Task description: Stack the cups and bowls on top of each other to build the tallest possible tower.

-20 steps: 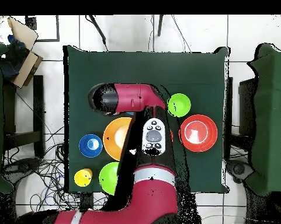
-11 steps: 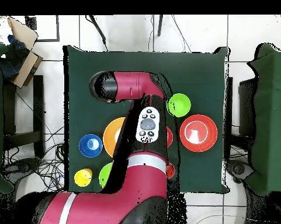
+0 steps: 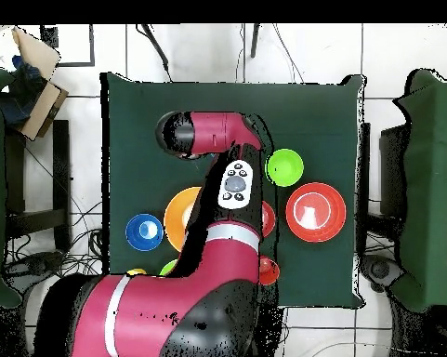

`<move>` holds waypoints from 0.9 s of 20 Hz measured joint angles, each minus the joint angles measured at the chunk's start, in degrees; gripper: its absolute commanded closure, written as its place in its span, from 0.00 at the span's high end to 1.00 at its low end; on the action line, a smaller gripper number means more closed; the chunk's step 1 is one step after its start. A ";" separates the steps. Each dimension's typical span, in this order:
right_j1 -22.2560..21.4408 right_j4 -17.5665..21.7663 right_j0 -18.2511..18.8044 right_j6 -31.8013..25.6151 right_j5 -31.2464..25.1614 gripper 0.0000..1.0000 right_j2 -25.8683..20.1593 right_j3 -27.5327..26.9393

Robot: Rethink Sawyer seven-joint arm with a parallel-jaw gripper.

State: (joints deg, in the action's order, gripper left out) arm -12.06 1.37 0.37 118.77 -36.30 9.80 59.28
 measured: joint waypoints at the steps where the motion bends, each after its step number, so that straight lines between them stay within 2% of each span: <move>1: 0.31 -0.04 -0.02 0.00 -0.01 0.00 0.06 -0.08; 5: 3.04 -0.63 -0.26 0.00 -0.05 0.00 0.45 -1.30; 17: 3.60 -2.41 -0.35 0.00 -0.02 0.00 1.15 -1.96; 18: 3.78 -2.55 -0.34 0.00 0.02 1.00 1.16 -2.15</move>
State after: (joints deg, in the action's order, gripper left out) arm -8.28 -1.18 0.03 118.77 -36.27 10.97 57.13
